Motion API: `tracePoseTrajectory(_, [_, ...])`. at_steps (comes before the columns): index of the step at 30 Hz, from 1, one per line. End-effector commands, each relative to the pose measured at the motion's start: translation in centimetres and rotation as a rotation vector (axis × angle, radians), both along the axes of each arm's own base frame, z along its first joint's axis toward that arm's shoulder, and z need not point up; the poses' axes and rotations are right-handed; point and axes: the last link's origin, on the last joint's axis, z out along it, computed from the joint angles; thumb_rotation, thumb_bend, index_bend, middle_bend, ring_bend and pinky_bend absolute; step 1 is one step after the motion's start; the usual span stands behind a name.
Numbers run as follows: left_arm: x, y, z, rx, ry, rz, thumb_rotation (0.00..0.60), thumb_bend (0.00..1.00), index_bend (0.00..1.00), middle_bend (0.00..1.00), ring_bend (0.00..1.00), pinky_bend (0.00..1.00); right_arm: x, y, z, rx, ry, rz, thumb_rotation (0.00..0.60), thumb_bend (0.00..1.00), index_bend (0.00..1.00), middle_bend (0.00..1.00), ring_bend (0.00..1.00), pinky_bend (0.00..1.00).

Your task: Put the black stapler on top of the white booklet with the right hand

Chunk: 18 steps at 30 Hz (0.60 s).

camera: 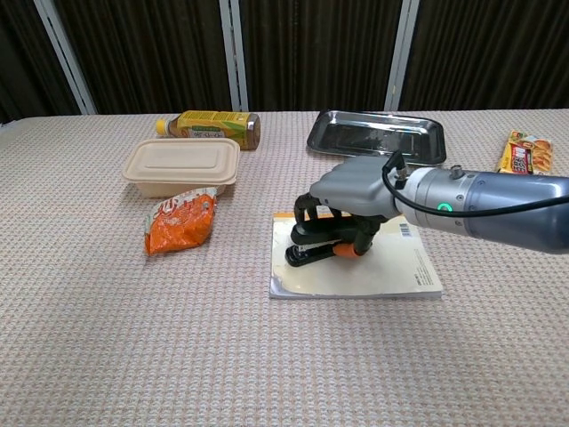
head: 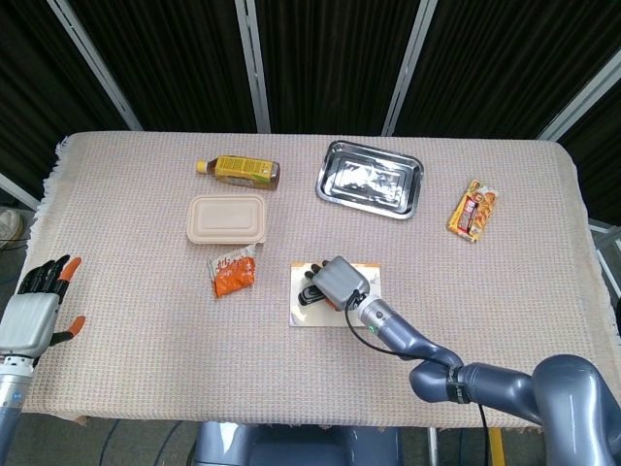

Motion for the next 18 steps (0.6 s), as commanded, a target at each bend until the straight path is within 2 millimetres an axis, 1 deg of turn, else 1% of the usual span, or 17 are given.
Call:
tracePoseTrajectory(1, [0.1, -0.1, 0.0, 0.001, -0.003, -0.004, 0.600, 0.30, 0.00, 0.00, 0.00, 0.08, 0.0, 0.3, 0.7, -0.011, 0.004, -0.005, 0.600, 0.38, 0.07, 0.15, 0.28, 0.55])
tracePoseTrajectory(2, [0.1, -0.1, 0.1, 0.002, -0.004, -0.006, 0.600, 0.30, 0.00, 0.00, 0.00, 0.08, 0.0, 0.4, 0.9, -0.015, 0.004, -0.005, 0.600, 0.37, 0.05, 0.13, 0.26, 0.53])
tracePoseTrajectory(4, [0.2, -0.2, 0.2, 0.004, -0.008, -0.009, 0.600, 0.30, 0.00, 0.00, 0.00, 0.08, -0.1, 0.7, 1.4, -0.025, 0.011, -0.007, 0.600, 0.37, 0.01, 0.06, 0.19, 0.46])
tracePoseTrajectory(6, [0.2, -0.3, 0.3, 0.005, -0.011, -0.012, 0.600, 0.30, 0.00, 0.00, 0.00, 0.08, -0.4, 1.1, 2.0, -0.039, 0.029, -0.014, 0.600, 0.36, 0.00, 0.02, 0.13, 0.38])
tracePoseTrajectory(8, [0.2, -0.4, 0.4, 0.005, -0.015, -0.014, 0.600, 0.30, 0.00, 0.00, 0.00, 0.08, -1.0, 1.7, 3.4, -0.075, 0.053, -0.027, 0.600, 0.33, 0.00, 0.00, 0.07, 0.30])
tracePoseTrajectory(10, [0.2, -0.5, 0.5, 0.008, -0.018, -0.016, 0.600, 0.30, 0.00, 0.00, 0.00, 0.08, -1.5, 2.3, 4.5, -0.109, 0.061, -0.043, 0.600, 0.27, 0.00, 0.00, 0.02, 0.23])
tracePoseTrajectory(11, [0.2, -0.6, 0.6, 0.012, -0.021, -0.018, 0.600, 0.30, 0.00, 0.00, 0.00, 0.08, -2.1, 2.9, 5.6, -0.142, 0.059, -0.060, 0.600, 0.26, 0.00, 0.00, 0.01, 0.20])
tracePoseTrajectory(13, [0.2, -0.8, 0.9, 0.021, -0.026, -0.025, 0.600, 0.30, 0.00, 0.00, 0.00, 0.08, -3.4, 4.3, 7.7, -0.203, 0.050, -0.093, 0.600, 0.23, 0.00, 0.00, 0.00, 0.09])
tracePoseTrajectory(15, [0.4, -1.0, 1.2, 0.036, -0.032, -0.035, 0.600, 0.30, 0.00, 0.00, 0.00, 0.08, -5.0, 5.8, 9.7, -0.260, 0.030, -0.127, 0.600, 0.21, 0.00, 0.00, 0.00, 0.02])
tracePoseTrajectory(16, [0.5, -1.2, 1.4, 0.045, -0.036, -0.043, 0.600, 0.30, 0.00, 0.00, 0.00, 0.08, -5.8, 6.5, 10.6, -0.287, 0.019, -0.141, 0.600, 0.20, 0.00, 0.00, 0.00, 0.00])
tracePoseTrajectory(18, [0.7, -1.5, 1.7, 0.061, -0.043, -0.060, 0.600, 0.30, 0.00, 0.00, 0.00, 0.08, -8.0, 8.0, 12.6, -0.359, -0.009, -0.175, 0.600, 0.19, 0.00, 0.00, 0.00, 0.00])
